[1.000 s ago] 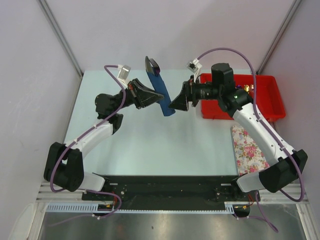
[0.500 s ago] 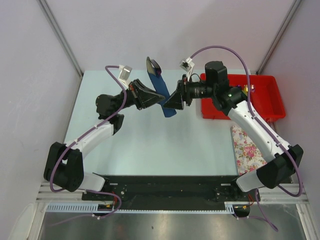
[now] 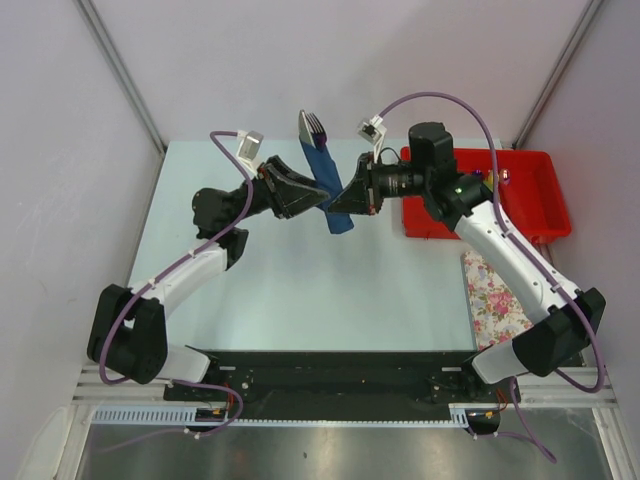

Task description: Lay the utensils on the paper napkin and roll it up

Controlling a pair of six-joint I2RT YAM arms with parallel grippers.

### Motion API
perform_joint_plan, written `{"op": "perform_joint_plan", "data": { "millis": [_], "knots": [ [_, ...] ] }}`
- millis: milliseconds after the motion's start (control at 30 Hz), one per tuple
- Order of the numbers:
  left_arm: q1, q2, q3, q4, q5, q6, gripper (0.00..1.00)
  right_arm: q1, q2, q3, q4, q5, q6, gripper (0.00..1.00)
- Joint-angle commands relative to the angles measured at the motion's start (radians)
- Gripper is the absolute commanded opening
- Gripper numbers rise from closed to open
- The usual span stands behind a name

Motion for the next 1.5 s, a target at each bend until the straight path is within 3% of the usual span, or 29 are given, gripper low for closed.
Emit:
{"op": "perform_joint_plan", "data": {
  "millis": [0, 100, 133, 300, 433, 567, 700, 1000, 1467],
  "knots": [
    [0.001, -0.033, 0.026, 0.007, -0.033, 0.057, 0.53, -0.062, -0.011, 0.004, 0.002, 0.034, 0.031, 0.0],
    [0.021, -0.059, 0.022, -0.091, -0.039, 0.127, 0.73, -0.106, -0.01, 0.009, -0.011, 0.028, 0.045, 0.0],
    [0.027, -0.074, 0.023, -0.158, -0.041, 0.183, 0.76, -0.134, -0.012, 0.007, -0.02, 0.029, 0.044, 0.0],
    [0.045, -0.139, 0.043, -0.483, -0.03, 0.443, 0.79, -0.261, -0.012, -0.031, -0.099, 0.026, -0.002, 0.0],
    [0.045, -0.186, 0.049, -0.626, -0.021, 0.622, 0.8, -0.425, 0.038, -0.028, -0.191, 0.009, -0.082, 0.0],
    [0.045, -0.211, 0.046, -0.715, -0.01, 0.699, 0.8, -0.593, 0.129, 0.007, -0.281, -0.006, -0.195, 0.0],
    [0.045, -0.216, 0.045, -0.768, -0.004, 0.733, 0.8, -0.672, 0.259, 0.068, -0.376, -0.011, -0.289, 0.0],
    [0.047, -0.18, 0.074, -0.858, 0.0, 0.801, 0.8, -0.729, 0.54, 0.229, -0.485, -0.051, -0.396, 0.0],
    [0.047, -0.088, 0.129, -0.932, -0.01, 0.828, 0.79, -0.731, 0.847, 0.426, -0.548, -0.121, -0.37, 0.0]
  ]
}}
